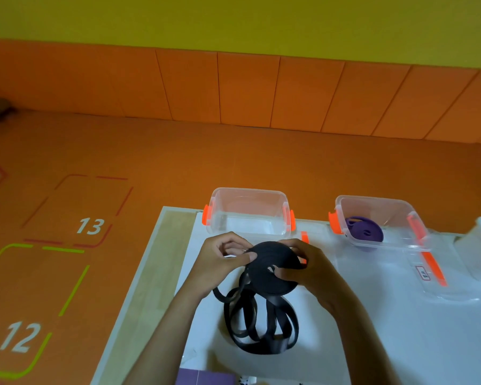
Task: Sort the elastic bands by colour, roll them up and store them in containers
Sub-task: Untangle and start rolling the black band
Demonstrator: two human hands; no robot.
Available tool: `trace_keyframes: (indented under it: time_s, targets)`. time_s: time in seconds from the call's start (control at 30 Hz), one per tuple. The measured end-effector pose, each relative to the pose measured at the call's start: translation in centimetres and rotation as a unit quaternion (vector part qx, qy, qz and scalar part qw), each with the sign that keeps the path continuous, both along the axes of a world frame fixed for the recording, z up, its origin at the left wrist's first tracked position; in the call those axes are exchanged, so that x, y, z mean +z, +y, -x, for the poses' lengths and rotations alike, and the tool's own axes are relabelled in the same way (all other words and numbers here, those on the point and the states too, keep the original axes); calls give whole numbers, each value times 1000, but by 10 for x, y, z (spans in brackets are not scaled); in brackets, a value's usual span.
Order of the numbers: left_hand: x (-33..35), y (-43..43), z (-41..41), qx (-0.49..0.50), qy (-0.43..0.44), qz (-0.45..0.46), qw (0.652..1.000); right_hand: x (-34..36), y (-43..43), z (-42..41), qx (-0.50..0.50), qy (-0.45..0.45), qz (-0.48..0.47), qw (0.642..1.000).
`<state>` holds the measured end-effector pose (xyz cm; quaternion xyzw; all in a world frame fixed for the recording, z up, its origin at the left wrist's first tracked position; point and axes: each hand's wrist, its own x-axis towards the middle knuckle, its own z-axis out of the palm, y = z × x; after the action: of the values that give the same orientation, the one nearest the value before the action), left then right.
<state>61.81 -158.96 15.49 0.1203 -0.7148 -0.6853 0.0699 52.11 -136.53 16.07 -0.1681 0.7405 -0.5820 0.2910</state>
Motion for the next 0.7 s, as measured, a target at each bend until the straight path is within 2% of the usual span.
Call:
trace_keyframes:
  time_s: [0.1, 0.23, 0.37, 0.47, 0.6, 0.7]
  targets:
    - [-1, 3, 5, 12, -1, -9, 1000, -3, -4, -2, -41, -51, 26, 998]
    - [-1, 10, 13, 12, -27, -25, 999, -9, -4, 2, -122, -55, 58, 989]
    - [-3, 8, 17, -16, -35, -50, 998, -16, -10, 1, -170, -127, 109, 971]
    - [-6, 6, 19, 27, -12, -91, 995, -15, -12, 5, -138, -163, 129, 969]
    - [-12, 3, 23, 68, -11, -77, 995, -17, -6, 20, -41, -101, 9, 994]
    - [-16, 7, 30, 69, -14, -45, 996, -22, -6, 19, -12, -70, -24, 997]
